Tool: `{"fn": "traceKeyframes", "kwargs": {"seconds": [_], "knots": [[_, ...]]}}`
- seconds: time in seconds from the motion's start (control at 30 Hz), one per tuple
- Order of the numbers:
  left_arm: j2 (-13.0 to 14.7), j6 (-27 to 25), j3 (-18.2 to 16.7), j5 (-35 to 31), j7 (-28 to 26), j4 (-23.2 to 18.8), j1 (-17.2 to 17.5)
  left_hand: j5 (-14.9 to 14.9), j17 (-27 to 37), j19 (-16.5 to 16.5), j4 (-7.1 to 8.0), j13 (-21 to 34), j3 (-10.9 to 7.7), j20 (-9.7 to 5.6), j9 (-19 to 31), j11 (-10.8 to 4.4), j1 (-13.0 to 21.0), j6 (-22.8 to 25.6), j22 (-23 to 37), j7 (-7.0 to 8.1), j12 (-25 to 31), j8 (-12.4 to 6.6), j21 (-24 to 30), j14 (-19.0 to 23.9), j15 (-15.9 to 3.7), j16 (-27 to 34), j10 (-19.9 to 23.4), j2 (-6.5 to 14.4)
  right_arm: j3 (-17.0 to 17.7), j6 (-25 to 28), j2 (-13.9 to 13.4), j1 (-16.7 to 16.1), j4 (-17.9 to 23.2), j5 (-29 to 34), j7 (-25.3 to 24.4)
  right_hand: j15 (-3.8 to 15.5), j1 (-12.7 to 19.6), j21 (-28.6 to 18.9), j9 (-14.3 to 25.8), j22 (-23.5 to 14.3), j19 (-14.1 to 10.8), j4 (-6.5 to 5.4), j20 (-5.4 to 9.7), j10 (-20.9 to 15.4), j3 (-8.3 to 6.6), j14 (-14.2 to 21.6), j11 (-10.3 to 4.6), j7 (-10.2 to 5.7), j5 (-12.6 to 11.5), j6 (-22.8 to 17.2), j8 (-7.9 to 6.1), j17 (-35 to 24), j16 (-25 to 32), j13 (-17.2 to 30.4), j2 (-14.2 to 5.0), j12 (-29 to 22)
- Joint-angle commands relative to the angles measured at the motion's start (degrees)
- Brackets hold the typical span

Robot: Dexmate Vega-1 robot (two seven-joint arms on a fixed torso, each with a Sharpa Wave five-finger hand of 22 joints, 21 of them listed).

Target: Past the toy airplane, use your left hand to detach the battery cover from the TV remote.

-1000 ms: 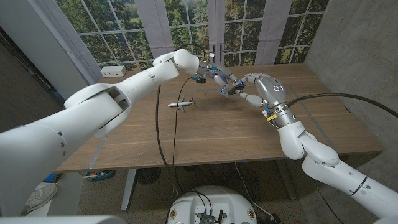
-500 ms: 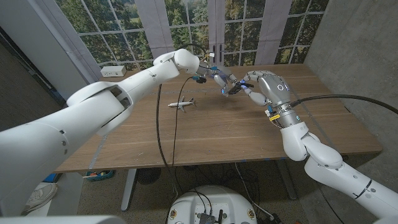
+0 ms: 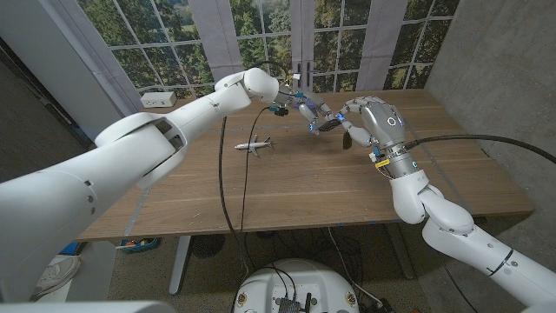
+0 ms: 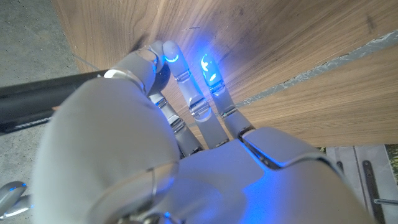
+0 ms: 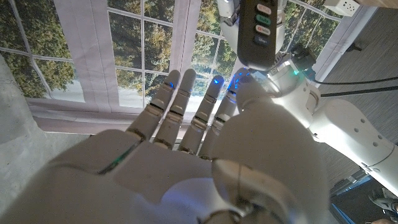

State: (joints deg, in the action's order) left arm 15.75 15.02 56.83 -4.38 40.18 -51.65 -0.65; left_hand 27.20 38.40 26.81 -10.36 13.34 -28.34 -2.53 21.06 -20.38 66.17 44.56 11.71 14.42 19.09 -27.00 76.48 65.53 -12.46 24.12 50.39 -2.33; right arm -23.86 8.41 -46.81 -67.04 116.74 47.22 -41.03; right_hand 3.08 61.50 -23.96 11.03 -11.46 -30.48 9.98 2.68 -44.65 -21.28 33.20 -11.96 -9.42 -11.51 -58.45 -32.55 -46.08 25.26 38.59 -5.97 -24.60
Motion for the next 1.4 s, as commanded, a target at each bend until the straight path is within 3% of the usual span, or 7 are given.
{"fn": "traceKeyframes", "kwargs": {"seconds": [0.03, 0.3, 0.37, 0.53, 0.83, 1.1, 1.4], "knots": [[0.47, -0.92, 0.13, -0.34, 0.08, -1.53, 0.23, 0.01, 0.26, -0.29, 0.33, 23.57, -0.84, -3.55, 0.23, 10.31, 0.02, 14.89, -0.02, -14.67, 0.37, 0.16, 0.61, 0.32, -1.19, -0.16, 21.66, 0.56, -0.7, -1.8, 2.75, 0.99, -4.25, 0.54, -9.16, 10.43, 1.72, -0.6, 0.15, -0.12, -0.91, 0.15, 1.42, -0.67, -0.53, 0.46, 0.09, 0.8, -0.74, -0.18, 0.19, -0.22, -0.44, 0.42, -0.36, -0.46], [0.99, -1.59, 0.05, -0.55, -0.2, -2.92, 0.65, -0.07, 0.46, -0.49, 0.33, 23.62, -0.98, -3.42, 0.38, 10.32, 0.02, 14.91, -0.25, -14.72, 0.08, 0.45, 1.06, 0.27, -1.19, -0.32, 21.71, 0.57, -0.78, -1.75, 2.92, 1.0, -4.93, -0.33, -10.16, 10.24, 1.72, -0.98, 0.16, -0.17, -1.09, -0.21, 1.47, -0.61, -0.41, 1.03, 0.13, 1.44, -0.69, 0.59, 0.79, -0.36, -0.72, 0.79, -0.21, -0.6], [1.23, -1.85, -0.01, -0.57, -0.23, -3.43, 0.81, -0.1, 0.47, -0.56, 0.34, 23.76, -1.01, -3.43, 0.55, 10.28, 0.0, 14.91, -0.3, -14.73, 0.05, 0.46, 1.18, 0.3, -1.19, -0.39, 21.68, 0.58, -0.71, -1.43, 3.09, 0.93, -4.97, -0.68, -10.19, 9.92, 0.69, -1.31, 0.21, -0.25, -0.89, -0.86, 1.08, 1.84, -0.1, 1.04, 0.48, 0.48, -0.14, 1.87, 1.53, -0.24, -1.39, -0.12, -0.08, 1.22], [2.3, -2.53, -0.06, -1.43, -1.17, -5.58, 1.42, -0.17, 0.64, -0.65, 0.34, 23.9, -1.09, -3.43, 0.7, 10.24, -0.05, 14.89, -0.43, -14.75, -0.1, 0.66, 1.48, 0.36, -1.19, -0.45, 21.69, 0.56, -0.26, -1.15, 2.99, 0.58, -4.41, -2.51, -8.78, 9.16, -4.78, -2.36, 0.29, -0.3, -0.12, -2.28, -0.22, 9.4, 1.14, -1.64, 1.37, 0.8, 1.28, 16.06, 8.07, 1.13, -4.68, -3.06, 0.49, 7.77], [4.26, -3.74, -0.19, -3.41, -2.96, -9.47, 2.52, -0.27, 0.85, -0.8, 0.35, 23.97, -1.22, -3.48, 0.61, 10.19, -0.16, 15.09, -0.59, -14.69, -0.39, 1.05, 1.86, 0.39, -1.19, -0.59, 21.74, 0.54, 3.32, -7.41, -0.16, -0.82, -2.34, -14.18, -0.39, 6.51, -18.08, -2.5, 0.19, -0.08, 3.09, -5.85, -3.62, 16.82, 3.85, -7.74, 7.3, 4.61, 0.86, 25.45, 15.91, 4.7, -9.92, -6.89, 0.36, 13.25], [5.33, -4.68, -0.2, -5.11, -4.3, -11.63, 3.27, -0.43, 0.91, -0.94, 0.35, 24.18, -1.34, -3.44, 0.92, 10.13, -0.21, 14.93, -0.7, -14.59, -0.63, 1.31, 2.19, 0.4, -1.2, -0.79, 21.67, 0.61, 6.77, -15.02, -0.98, -1.34, -3.5, -25.8, 6.65, 2.69, -24.06, -1.38, 0.25, 0.12, 6.39, -7.1, -5.23, 21.79, 5.65, -11.82, 10.37, 6.07, 0.65, 29.64, 19.4, 6.41, -12.06, -9.14, 0.02, 14.29], [6.64, -5.74, -0.25, -7.42, -6.01, -14.44, 4.17, -0.63, 1.1, -1.0, 0.36, 24.46, -1.43, -3.49, 1.06, 10.16, -0.31, 15.07, -0.8, -14.48, -0.85, 1.58, 2.51, 0.4, -1.21, -0.93, 21.63, 0.64, 7.91, -19.27, 0.08, -0.92, -5.82, -29.97, 10.31, 1.04, -27.01, -0.28, 0.19, 0.38, 8.65, -6.81, -5.49, 25.48, 6.62, -14.89, 10.92, 5.49, 0.7, 32.52, 21.23, 8.24, -13.55, -11.26, 0.49, 14.63]]}}
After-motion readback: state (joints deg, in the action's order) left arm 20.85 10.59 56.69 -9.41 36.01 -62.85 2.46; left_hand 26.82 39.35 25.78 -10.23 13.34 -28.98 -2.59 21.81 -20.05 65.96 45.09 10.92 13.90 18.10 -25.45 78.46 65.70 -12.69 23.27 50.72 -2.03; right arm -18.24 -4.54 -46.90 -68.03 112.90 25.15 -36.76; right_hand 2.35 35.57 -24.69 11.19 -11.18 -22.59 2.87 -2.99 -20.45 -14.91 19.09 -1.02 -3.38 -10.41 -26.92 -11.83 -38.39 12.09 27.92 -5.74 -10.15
